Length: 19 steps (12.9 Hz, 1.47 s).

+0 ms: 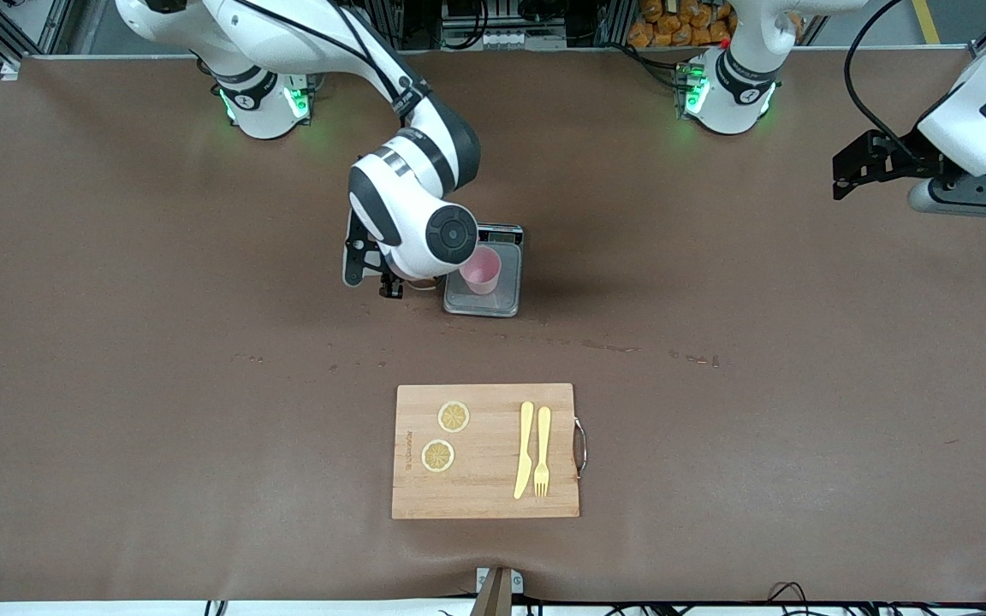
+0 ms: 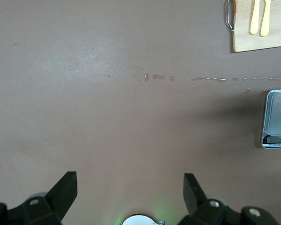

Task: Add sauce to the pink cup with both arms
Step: 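Tilt the sauce bottle with the right gripper to pour into the cup, then carry the sauce bottle with the right gripper back beside the table edge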

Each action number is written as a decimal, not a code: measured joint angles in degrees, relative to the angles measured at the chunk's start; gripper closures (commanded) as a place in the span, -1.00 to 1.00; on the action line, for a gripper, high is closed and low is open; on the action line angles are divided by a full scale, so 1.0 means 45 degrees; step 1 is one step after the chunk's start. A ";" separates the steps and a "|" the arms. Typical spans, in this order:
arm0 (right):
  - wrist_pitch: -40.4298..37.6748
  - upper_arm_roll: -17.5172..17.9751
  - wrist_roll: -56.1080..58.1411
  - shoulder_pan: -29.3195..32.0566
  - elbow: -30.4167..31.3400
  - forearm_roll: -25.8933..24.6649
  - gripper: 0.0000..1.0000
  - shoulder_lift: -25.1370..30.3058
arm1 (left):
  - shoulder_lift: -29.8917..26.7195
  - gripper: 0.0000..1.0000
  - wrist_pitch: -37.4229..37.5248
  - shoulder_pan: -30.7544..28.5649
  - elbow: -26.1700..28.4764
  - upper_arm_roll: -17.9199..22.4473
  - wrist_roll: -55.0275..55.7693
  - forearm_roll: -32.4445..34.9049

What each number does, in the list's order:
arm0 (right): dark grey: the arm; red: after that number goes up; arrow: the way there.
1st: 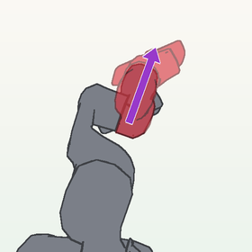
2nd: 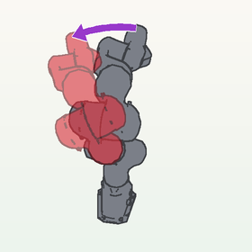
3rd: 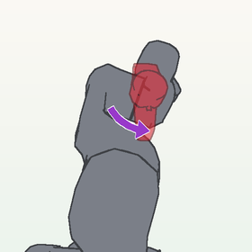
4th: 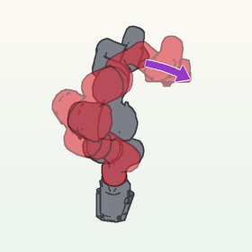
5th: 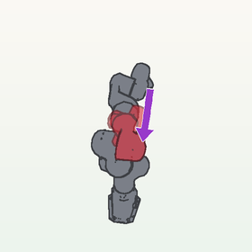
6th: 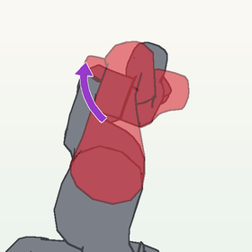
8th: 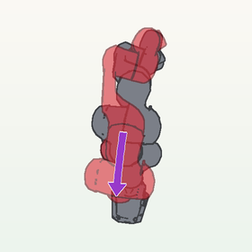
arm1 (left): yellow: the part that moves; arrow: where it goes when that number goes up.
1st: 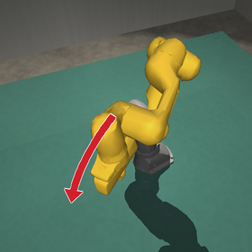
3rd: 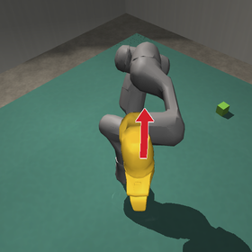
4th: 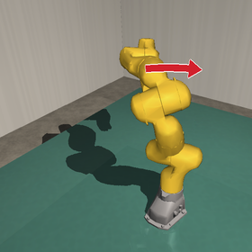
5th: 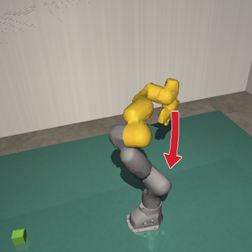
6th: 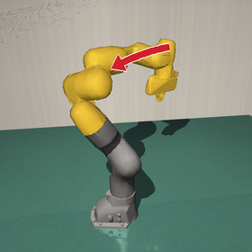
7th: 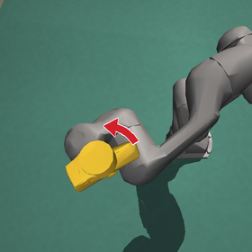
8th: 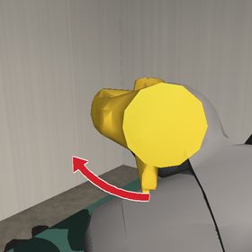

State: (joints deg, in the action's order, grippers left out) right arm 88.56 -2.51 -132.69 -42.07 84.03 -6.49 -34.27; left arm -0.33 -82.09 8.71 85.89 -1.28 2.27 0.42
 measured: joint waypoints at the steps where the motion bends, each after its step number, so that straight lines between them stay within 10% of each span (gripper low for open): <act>1: -0.0003 -0.0006 0.0004 -0.0008 -0.0043 -0.0002 1.00 -0.0015 | 0.0000 -1.00 0.0000 0.0000 0.0000 0.0000 0.0000 0.0000; 6: -0.0056 -0.0213 0.1336 0.0770 -0.0355 0.0418 1.00 0.0019 | 0.0000 -1.00 0.0003 0.0000 0.0000 0.0003 0.0000 0.0000; 19: -0.0123 -0.0337 0.9571 0.6675 -0.0593 0.6029 1.00 0.1190 | 0.0000 -1.00 0.0008 -0.0004 0.0000 0.0042 0.0000 0.0000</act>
State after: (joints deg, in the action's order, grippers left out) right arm 88.00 -4.02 -89.62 -12.03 81.36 20.64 -28.91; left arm -0.33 -82.05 8.69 85.89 -1.09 2.27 0.42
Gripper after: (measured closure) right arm 0.714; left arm 0.000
